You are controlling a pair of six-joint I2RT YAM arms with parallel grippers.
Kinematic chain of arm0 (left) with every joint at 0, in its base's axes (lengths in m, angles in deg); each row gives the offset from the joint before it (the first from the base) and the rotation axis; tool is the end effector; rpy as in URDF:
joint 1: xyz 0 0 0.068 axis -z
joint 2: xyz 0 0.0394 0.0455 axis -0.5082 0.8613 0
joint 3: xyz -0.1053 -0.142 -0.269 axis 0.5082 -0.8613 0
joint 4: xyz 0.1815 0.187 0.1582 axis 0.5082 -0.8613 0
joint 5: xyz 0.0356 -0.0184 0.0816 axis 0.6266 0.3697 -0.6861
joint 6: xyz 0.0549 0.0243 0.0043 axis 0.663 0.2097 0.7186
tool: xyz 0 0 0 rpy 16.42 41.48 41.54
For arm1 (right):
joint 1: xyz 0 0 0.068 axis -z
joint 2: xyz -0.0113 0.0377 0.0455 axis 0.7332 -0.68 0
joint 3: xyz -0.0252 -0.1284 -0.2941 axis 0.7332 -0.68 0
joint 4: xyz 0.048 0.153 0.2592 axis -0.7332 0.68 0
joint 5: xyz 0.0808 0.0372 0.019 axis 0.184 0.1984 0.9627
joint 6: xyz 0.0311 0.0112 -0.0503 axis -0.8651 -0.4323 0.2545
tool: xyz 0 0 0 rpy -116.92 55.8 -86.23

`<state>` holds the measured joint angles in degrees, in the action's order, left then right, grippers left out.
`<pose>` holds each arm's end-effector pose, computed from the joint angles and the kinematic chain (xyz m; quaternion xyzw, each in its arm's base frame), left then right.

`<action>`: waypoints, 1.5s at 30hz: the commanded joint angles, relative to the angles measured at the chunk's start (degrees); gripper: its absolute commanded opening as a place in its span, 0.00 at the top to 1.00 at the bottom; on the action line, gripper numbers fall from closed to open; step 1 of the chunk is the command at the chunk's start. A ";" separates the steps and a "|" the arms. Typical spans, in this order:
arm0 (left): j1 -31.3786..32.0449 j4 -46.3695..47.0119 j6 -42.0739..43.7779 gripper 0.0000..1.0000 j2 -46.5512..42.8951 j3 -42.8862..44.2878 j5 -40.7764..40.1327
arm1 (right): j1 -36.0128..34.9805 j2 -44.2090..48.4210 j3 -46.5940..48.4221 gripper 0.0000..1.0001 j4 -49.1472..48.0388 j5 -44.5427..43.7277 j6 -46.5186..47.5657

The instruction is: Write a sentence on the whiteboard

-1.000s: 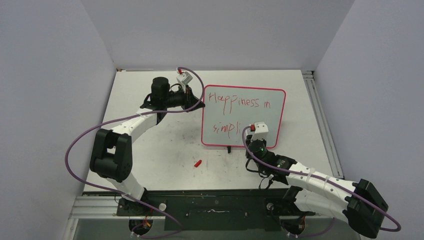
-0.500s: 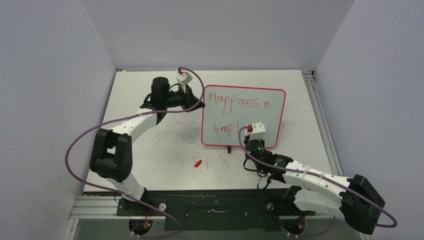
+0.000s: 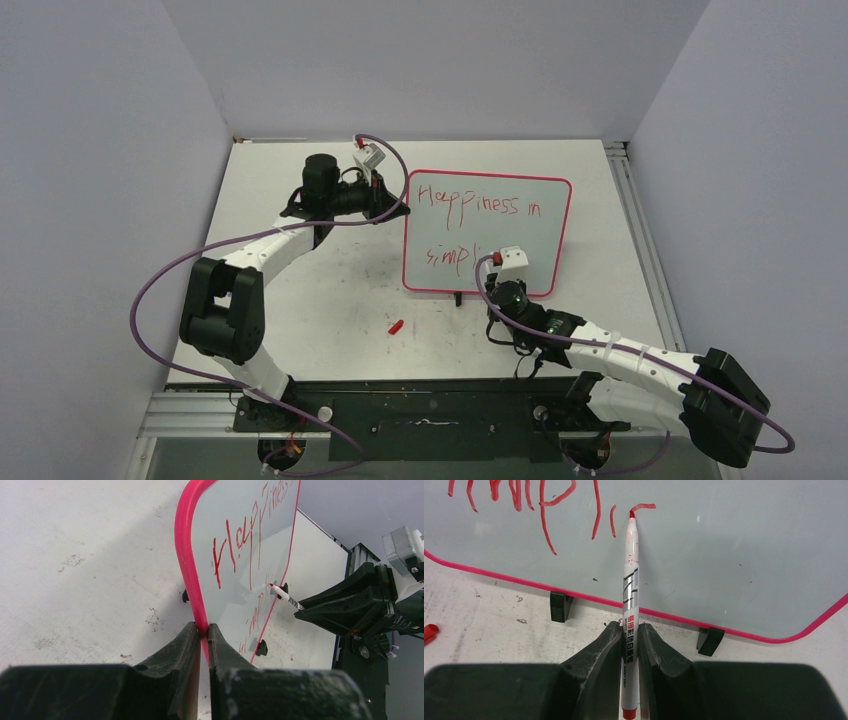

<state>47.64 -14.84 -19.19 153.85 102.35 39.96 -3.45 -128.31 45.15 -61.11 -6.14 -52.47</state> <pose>0.3965 -0.1571 0.2938 0.2787 0.7299 -0.4553 0.4269 0.1566 0.1599 0.2005 -0.0840 0.8764 0.1101 0.4613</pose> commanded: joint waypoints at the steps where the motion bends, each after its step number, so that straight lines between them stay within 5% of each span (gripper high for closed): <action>1: -0.23 2.75 0.26 1.00 -3.37 1.32 2.10 | -0.98 0.34 -0.90 0.95 0.12 0.07 -1.59; 27: -0.23 2.93 0.15 1.00 -3.48 1.25 2.20 | 0.13 2.77 -1.41 0.95 5.01 -3.36 -6.23; 34: -0.31 2.93 0.15 1.00 -3.42 1.28 2.20 | -1.95 11.08 -0.96 0.95 4.34 -3.52 -3.60; 45: -0.32 2.75 0.17 1.00 -3.62 1.24 2.20 | 2.80 10.47 -0.29 0.95 4.07 -1.48 -1.81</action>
<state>47.62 -14.82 -19.21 153.85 102.35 40.15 -1.71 -118.13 43.55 -55.32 -7.96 -55.72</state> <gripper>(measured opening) 0.074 0.158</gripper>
